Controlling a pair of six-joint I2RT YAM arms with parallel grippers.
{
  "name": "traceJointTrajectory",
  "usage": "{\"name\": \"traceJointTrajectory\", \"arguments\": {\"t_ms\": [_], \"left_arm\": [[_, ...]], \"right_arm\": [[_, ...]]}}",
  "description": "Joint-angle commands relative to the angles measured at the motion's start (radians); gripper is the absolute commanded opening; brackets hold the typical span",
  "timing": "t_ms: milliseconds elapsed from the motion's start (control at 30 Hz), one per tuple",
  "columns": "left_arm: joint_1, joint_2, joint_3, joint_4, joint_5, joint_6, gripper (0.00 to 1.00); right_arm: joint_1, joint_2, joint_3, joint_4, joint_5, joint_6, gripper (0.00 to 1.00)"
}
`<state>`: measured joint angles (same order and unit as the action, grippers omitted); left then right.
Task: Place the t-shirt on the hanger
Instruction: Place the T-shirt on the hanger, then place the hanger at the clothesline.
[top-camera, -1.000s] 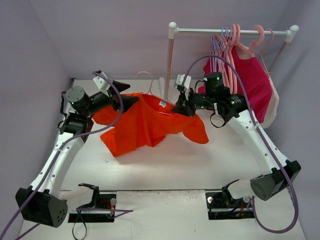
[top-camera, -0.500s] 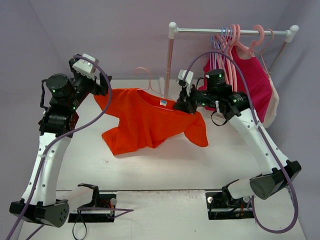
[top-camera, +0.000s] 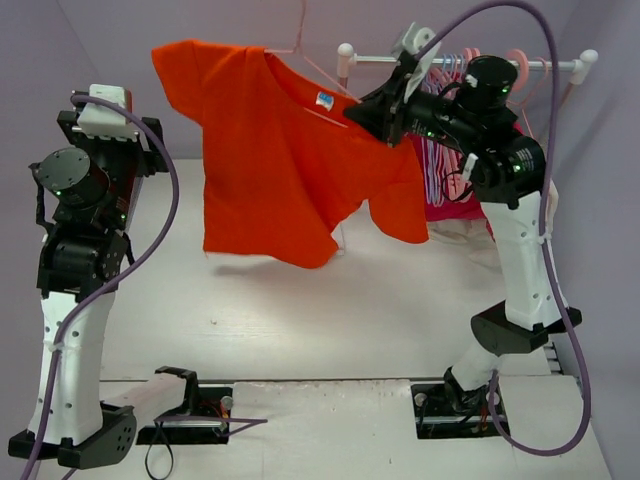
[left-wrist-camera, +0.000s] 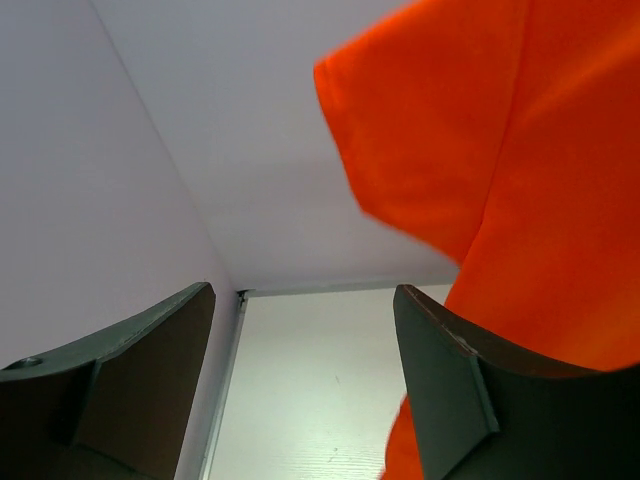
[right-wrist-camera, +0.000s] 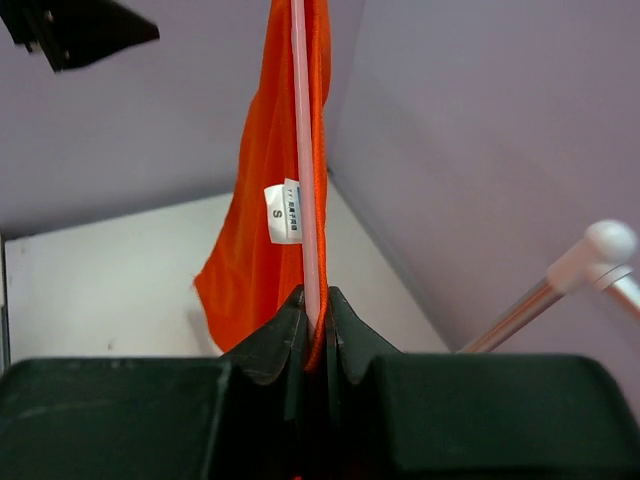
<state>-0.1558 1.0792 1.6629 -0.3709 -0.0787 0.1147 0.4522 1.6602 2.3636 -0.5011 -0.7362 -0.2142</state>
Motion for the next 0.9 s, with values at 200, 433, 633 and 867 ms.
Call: {"name": "traceJointTrajectory", "arguments": {"t_ms": [200,433,633,867], "left_arm": [[0.002,-0.039,0.059,-0.001,-0.058,-0.006,0.68],[0.001,-0.041,0.055,-0.006,-0.055,-0.026,0.68],[-0.001,-0.028,0.045,0.002,-0.025,-0.064,0.68],[-0.006,-0.027,0.008,0.018,0.011,-0.104,0.67]], "right_arm": [[-0.004,-0.181,-0.093,0.166,0.111,0.083,0.0],[-0.009,-0.451,-0.517,0.165,0.25,0.107,0.0],[-0.014,-0.625,-0.734,0.145,0.374,0.153,0.0],[-0.014,-0.714,-0.844,0.059,0.562,0.171,0.0]]}}
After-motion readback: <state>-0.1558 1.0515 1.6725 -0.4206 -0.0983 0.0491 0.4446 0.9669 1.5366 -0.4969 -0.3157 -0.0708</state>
